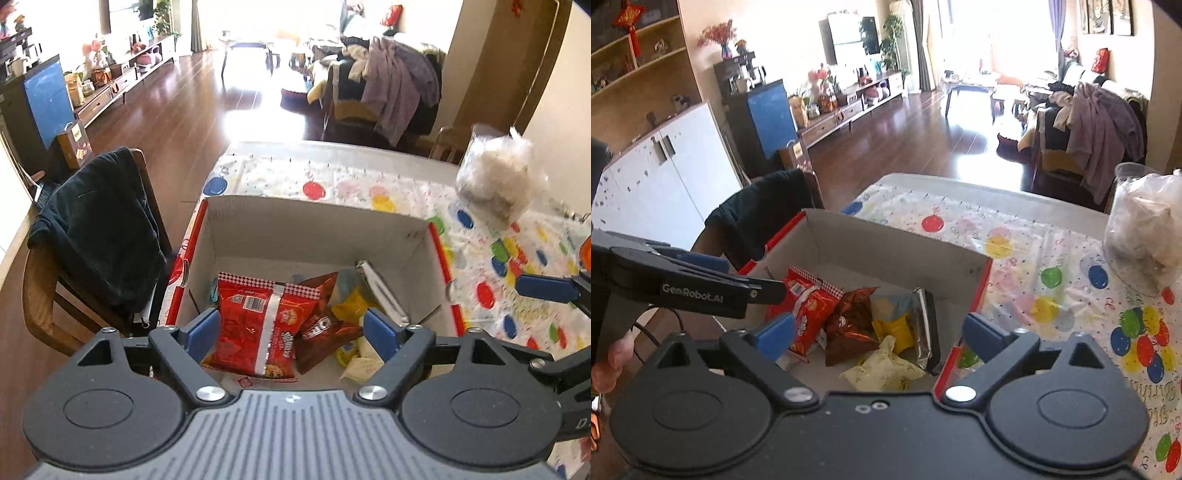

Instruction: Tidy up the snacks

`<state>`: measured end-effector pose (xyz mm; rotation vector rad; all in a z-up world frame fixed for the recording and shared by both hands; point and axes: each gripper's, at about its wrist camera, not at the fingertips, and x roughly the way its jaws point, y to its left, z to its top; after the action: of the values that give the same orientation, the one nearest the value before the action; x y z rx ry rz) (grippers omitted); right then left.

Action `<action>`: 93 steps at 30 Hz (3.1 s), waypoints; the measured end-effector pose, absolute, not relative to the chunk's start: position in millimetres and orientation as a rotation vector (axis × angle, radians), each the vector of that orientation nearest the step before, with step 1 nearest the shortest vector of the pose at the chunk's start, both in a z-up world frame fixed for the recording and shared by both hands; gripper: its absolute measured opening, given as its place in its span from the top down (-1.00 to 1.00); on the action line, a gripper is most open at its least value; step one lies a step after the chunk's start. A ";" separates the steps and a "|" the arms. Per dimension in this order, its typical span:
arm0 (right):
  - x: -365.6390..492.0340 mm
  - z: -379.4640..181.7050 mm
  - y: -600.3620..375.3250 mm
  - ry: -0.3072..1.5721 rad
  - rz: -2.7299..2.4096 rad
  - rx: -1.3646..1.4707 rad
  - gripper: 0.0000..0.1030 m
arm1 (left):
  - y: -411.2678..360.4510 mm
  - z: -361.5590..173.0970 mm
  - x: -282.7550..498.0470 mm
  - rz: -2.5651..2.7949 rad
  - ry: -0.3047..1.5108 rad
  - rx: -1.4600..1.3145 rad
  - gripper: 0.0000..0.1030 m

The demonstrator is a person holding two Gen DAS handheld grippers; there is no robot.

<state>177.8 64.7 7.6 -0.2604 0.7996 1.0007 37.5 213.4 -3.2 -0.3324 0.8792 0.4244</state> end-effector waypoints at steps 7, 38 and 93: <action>168.2 20.7 42.4 0.741 1.000 -0.176 -1.00 | 196.8 13.4 19.1 0.434 0.779 -0.318 -0.97; 143.1 20.4 -0.9 0.598 0.989 -0.150 -1.00 | 147.6 19.3 -15.3 0.474 0.706 -0.232 -0.99; 139.4 11.7 -0.1 0.686 0.964 -0.083 -1.00 | 141.8 14.5 -23.6 0.447 0.716 -0.243 -0.99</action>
<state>139.4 -0.1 11.7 -0.0828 0.6862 0.9641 -23.6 141.8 14.5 -0.2429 0.7161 0.4467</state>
